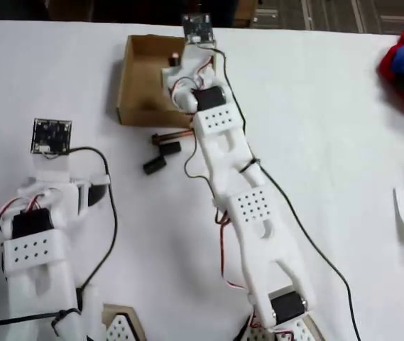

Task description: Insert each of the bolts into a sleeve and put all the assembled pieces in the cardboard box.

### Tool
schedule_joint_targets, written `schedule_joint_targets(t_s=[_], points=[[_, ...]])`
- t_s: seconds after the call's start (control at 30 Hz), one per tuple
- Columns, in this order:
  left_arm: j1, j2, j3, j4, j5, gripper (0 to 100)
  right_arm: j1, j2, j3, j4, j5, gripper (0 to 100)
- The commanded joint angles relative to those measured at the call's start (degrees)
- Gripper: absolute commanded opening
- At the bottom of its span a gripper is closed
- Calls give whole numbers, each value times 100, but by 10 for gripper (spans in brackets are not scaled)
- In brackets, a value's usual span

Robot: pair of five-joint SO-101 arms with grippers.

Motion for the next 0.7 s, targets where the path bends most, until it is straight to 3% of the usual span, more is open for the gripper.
schedule_joint_targets(t_s=[0.0,0.53,0.67], points=[[-70,-114,-4,-88,-26,357,-57,-145,-18,-171,44,19],[-79,-123,-13,132,-26,357,40,426,-9,-382,44,23],[-79,-123,-13,132,-26,357,110,391,-26,-259,-18,96]])
